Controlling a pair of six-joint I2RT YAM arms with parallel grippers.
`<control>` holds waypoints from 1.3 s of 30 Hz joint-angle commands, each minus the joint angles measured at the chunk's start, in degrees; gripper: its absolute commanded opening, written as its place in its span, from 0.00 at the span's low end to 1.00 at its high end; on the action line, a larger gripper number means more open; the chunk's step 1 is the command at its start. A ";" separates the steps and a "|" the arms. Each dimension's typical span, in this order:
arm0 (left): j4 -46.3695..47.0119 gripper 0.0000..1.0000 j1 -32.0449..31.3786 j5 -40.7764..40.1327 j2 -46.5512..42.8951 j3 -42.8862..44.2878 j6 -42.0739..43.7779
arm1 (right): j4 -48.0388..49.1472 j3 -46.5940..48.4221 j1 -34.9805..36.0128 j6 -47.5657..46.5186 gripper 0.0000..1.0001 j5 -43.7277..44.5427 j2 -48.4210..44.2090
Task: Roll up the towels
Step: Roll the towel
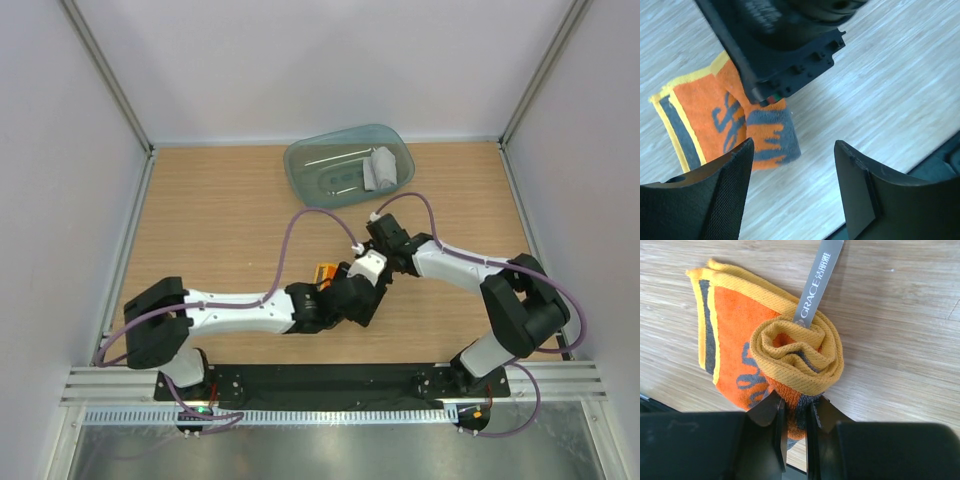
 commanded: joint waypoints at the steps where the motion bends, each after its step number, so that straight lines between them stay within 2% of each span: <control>1: -2.09 0.66 -2.38 -8.92 5.37 3.88 4.42 | -2.72 2.22 0.52 -0.38 0.12 1.10 0.44; 9: -4.46 0.66 -5.82 -18.14 15.48 8.29 3.11 | -2.54 2.14 0.78 0.94 0.12 -0.13 0.35; 14: -2.53 0.65 -6.43 -19.73 16.11 6.45 0.74 | -2.36 2.05 0.70 1.90 0.12 -1.62 0.26; 19: -1.38 0.59 -7.14 -22.11 16.90 3.99 -2.25 | -1.05 1.96 0.70 3.31 0.13 -4.43 0.35; 20: -1.38 0.57 -7.23 -22.98 17.16 3.64 -2.60 | -0.96 1.96 0.78 3.40 0.13 -4.78 0.43; 23: -1.21 0.42 -7.31 -24.13 16.47 2.06 -3.75 | -1.13 1.87 0.70 3.13 0.13 -5.67 0.61; 24: -1.12 0.29 -7.31 -24.39 16.03 1.79 -3.84 | -1.57 1.87 0.78 2.87 0.13 -5.67 0.61; 27: -1.47 0.10 -7.31 -24.48 13.74 0.56 -3.14 | -2.36 2.05 0.70 2.08 0.15 -4.53 0.96; 30: -2.26 0.04 -7.31 -23.17 10.85 -0.06 -3.04 | -3.07 2.49 0.26 1.38 0.23 -3.74 2.27; 32: -2.35 0.03 -7.23 -22.12 9.17 -1.02 -3.22 | -3.15 3.10 -0.09 0.76 0.27 -3.47 3.07; 33: -2.35 0.03 -7.23 -21.33 7.69 -1.46 -3.39 | -3.24 4.06 -0.53 0.41 0.32 -3.21 4.55; 39: -2.35 0.02 -6.87 -20.09 4.69 -4.62 -5.07 | -6.05 9.16 -4.65 -3.45 0.36 -2.42 8.87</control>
